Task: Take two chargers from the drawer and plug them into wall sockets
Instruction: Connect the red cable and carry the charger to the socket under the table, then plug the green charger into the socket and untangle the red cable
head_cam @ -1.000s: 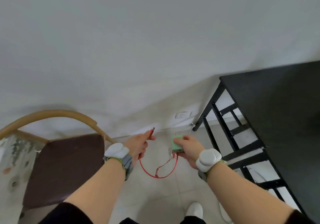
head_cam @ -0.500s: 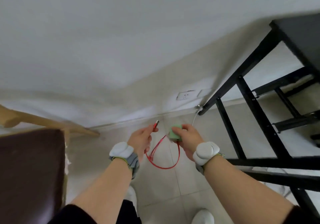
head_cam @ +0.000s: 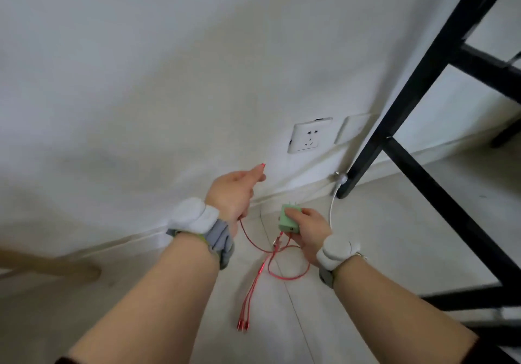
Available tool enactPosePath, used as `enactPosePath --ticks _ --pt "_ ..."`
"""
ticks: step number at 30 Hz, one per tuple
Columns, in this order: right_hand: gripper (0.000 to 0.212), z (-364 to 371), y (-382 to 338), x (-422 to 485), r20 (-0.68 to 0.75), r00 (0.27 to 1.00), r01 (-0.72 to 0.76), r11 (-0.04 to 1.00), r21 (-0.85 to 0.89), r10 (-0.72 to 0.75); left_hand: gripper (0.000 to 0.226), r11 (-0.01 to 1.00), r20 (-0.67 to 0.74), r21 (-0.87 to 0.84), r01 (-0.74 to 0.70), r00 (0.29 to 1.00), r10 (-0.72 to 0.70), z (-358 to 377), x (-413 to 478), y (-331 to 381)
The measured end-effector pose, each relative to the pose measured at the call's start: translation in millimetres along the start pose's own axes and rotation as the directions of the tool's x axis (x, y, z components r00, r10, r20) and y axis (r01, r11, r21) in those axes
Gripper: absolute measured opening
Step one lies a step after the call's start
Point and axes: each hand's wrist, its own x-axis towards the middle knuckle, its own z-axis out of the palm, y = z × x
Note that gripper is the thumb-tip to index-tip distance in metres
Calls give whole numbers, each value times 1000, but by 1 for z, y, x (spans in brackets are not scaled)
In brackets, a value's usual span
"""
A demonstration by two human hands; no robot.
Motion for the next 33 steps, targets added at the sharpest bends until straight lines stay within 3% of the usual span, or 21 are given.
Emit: enactPosePath --ticks 3,5,7,9,14,16,20,25,33 --pt "21 -4 3 -13 -52 994 -92 996 5 92 26 1000 43 9 19 999 -19 -5 -13 6" --pt "16 -11 -3 -22 -53 988 -153 978 -142 147 25 994 50 105 29 998 -34 -13 -22 -1" --pt "16 -18 -18 -23 -43 985 -172 926 -336 167 26 963 66 263 -51 997 35 -17 -17 -2" --pt "19 -22 -35 -19 -27 993 -119 911 -394 118 28 925 60 347 -152 988 140 -17 -7 3" --pt "24 -21 -59 -24 50 999 -7 997 -77 11 21 827 146 484 -287 958 247 -2 -10 5" --pt "26 -24 -62 -27 76 997 6 998 61 -11 16 802 186 524 -286 958 221 5 -13 -1" --pt "14 -23 -76 -26 157 986 6 957 291 -53 16 822 132 502 -270 963 236 13 -12 -2" --pt "11 -22 -81 -23 221 972 -28 903 428 -75 20 827 125 484 -287 958 259 28 -13 3" --pt "17 -26 -72 -17 339 934 -45 904 425 -113 16 806 173 522 -279 960 220 41 -12 1"
